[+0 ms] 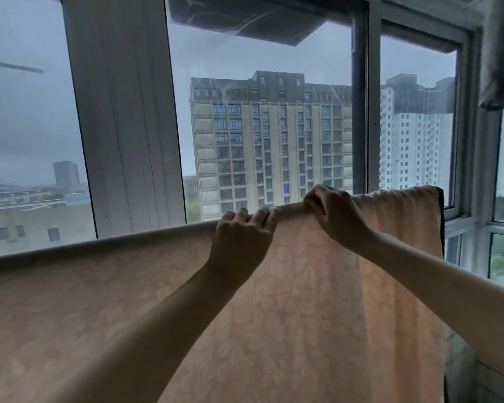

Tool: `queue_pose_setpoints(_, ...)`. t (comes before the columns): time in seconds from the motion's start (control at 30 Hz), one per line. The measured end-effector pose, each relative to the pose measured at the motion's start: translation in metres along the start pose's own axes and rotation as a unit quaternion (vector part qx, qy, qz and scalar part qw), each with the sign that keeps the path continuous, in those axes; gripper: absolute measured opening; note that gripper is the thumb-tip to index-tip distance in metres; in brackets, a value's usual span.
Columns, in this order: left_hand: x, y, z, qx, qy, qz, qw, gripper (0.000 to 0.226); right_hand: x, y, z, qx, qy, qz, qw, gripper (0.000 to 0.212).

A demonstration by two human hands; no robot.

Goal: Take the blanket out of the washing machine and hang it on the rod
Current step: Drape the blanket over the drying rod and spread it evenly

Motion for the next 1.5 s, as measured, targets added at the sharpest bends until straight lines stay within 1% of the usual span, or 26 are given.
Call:
queue_pose_setpoints(0.23, -0.015, 0.018, 0.014, 0.002, -0.005, 0.027, 1.0, 0.044, 0.009, -0.009, 0.014, -0.019, -0.011, 0.003, 1.0, 0.009)
queue_pose_setpoints(0.33, -0.015, 0.023, 0.012, 0.009, -0.009, 0.036, 0.999, 0.043, 0.009, -0.017, 0.034, 0.006, 0.022, 0.011, 1.0, 0.016)
queue_pose_setpoints(0.4, -0.014, 0.024, 0.01, 0.005, -0.011, 0.038, 0.999, 0.043, 0.009, -0.018, 0.049, 0.03, 0.033, 0.002, 0.999, 0.018)
queue_pose_setpoints(0.5, -0.013, 0.026, 0.009, 0.001, -0.017, 0.034, 0.999, 0.041, 0.005, -0.016, 0.062, 0.033, 0.008, -0.025, 0.999, 0.017)
queue_pose_setpoints(0.63, -0.011, 0.028, 0.008, -0.005, -0.028, 0.023, 0.999, 0.042, -0.003, -0.011, 0.061, 0.003, -0.026, -0.041, 0.999, 0.01)
queue_pose_setpoints(0.7, -0.009, 0.028, 0.005, -0.012, -0.028, 0.022, 0.999, 0.043, -0.007, -0.005, 0.061, 0.01, -0.031, -0.048, 0.998, 0.007)
queue_pose_setpoints(0.77, -0.007, 0.028, 0.006, -0.023, -0.039, 0.028, 0.999, 0.042, -0.015, -0.006, 0.073, 0.011, -0.017, -0.023, 1.0, 0.008)
queue_pose_setpoints(0.83, -0.005, 0.027, 0.011, -0.033, -0.046, 0.039, 0.998, 0.043, -0.024, -0.017, 0.094, 0.011, 0.019, 0.018, 1.0, 0.012)
queue_pose_setpoints(0.9, -0.007, 0.027, 0.016, -0.04, -0.036, 0.047, 0.997, 0.044, -0.027, -0.026, 0.111, 0.009, 0.032, 0.008, 0.999, 0.013)
queue_pose_setpoints(0.97, -0.014, 0.028, 0.023, -0.047, -0.033, 0.051, 0.997, 0.043, -0.024, -0.025, 0.121, 0.005, 0.011, -0.028, 1.0, 0.01)
queue_pose_setpoints(1.03, -0.023, 0.032, 0.031, -0.047, -0.034, 0.048, 0.997, 0.042, -0.018, -0.018, 0.125, 0.004, -0.007, -0.044, 0.999, 0.009)
queue_pose_setpoints(1.2, -0.047, 0.052, 0.05, -0.032, -0.03, 0.029, 0.999, 0.039, -0.011, -0.005, 0.13, -0.031, -0.029, -0.02, 0.999, 0.007)
queue_pose_setpoints(1.3, -0.058, 0.062, 0.056, -0.027, -0.046, 0.019, 0.998, 0.038, -0.009, -0.001, 0.131, -0.046, -0.039, -0.022, 0.998, 0.006)
queue_pose_setpoints(1.4, -0.059, 0.067, 0.06, -0.027, -0.051, 0.03, 0.998, 0.037, -0.009, -0.002, 0.135, -0.071, -0.042, -0.024, 0.996, 0.007)
queue_pose_setpoints(1.5, -0.056, 0.066, 0.058, -0.029, -0.053, 0.046, 0.997, 0.036, -0.003, -0.006, 0.149, -0.079, -0.033, -0.026, 0.996, 0.011)
Point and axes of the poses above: each hand's wrist, its own x-axis away from the middle knuckle, its own y-axis out of the palm, z = x × y, the point moved 1 cm from there along -x, towards the middle knuckle, and after that the axes turned 8 degrees about x, right-handed, at the moved point
